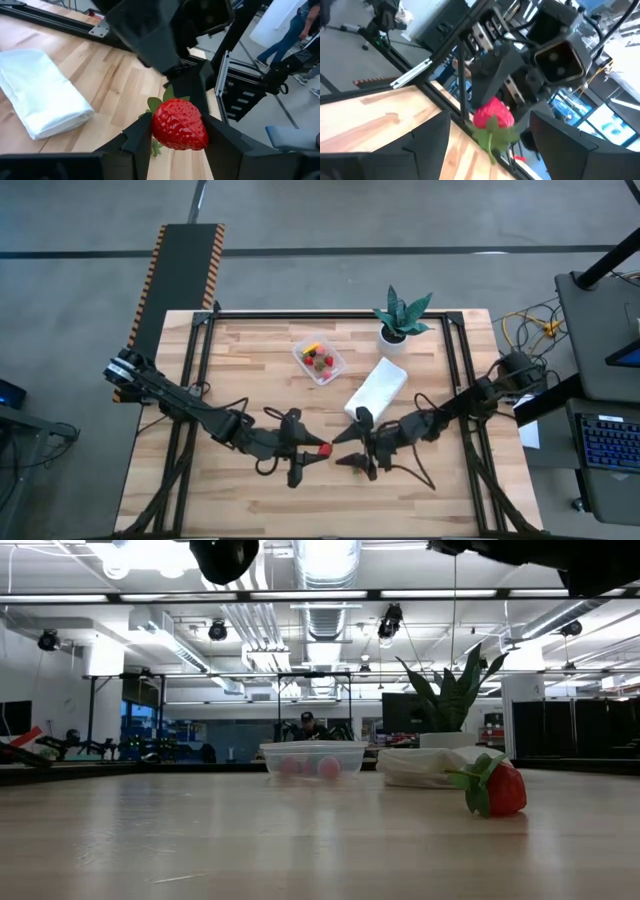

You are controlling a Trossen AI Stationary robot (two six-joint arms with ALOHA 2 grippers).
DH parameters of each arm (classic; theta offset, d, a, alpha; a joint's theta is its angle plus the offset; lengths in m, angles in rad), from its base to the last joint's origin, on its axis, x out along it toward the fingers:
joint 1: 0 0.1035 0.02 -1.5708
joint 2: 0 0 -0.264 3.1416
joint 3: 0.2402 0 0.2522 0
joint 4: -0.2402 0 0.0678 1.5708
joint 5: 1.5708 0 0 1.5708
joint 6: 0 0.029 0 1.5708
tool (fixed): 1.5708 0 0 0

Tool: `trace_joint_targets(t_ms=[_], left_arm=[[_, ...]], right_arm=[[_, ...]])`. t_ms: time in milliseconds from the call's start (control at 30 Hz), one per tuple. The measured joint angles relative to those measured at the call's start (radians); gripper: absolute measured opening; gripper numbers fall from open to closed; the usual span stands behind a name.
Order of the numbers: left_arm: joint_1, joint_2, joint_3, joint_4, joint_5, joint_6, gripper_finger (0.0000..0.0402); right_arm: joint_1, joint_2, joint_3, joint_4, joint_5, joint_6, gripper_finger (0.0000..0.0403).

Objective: Pick and placing Produce into tupperware
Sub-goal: Put the strawberry into the transparent bin

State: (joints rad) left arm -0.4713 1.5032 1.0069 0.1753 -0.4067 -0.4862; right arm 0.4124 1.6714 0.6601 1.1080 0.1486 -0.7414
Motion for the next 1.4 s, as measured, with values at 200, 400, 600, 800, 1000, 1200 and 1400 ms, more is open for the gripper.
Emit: trace_joint_targets(t_ms=[200,400,600,800,1000,1200,1400], left_arm=[[0.001,0.0,0.0,0.037,0.009,0.006,0.0135],[0.014,0.0,0.0,0.054,0.007,0.006,0.0135],[0.027,0.0,0.0,0.077,0.009,0.003,0.0135],[0.032,0.0,0.0,0.094,0.01,-0.003,0.0135],[0.032,0.0,0.0,0.108,0.019,-0.003,0.0135],[0.032,0.0,0.0,0.113,0.04,-0.003,0.0135],[0.033,0.0,0.0,0.157,0.066,-0.003,0.0135]], right_arm=[[0.0,0.0,0.005,-0.001,0.02,0.004,0.0267],[0.002,0.008,0.021,-0.001,0.005,-0.006,0.026],[0.002,0.007,0.021,0.007,0.01,-0.05,0.0251],[0.0,0.007,0.034,0.006,0.032,-0.122,0.0244],[0.0,0.006,0.052,0.005,0.044,-0.204,0.023],[0.0,0.006,0.054,0.005,0.064,-0.214,0.0213],[0.0,0.005,0.054,0.005,0.064,-0.229,0.0208]])
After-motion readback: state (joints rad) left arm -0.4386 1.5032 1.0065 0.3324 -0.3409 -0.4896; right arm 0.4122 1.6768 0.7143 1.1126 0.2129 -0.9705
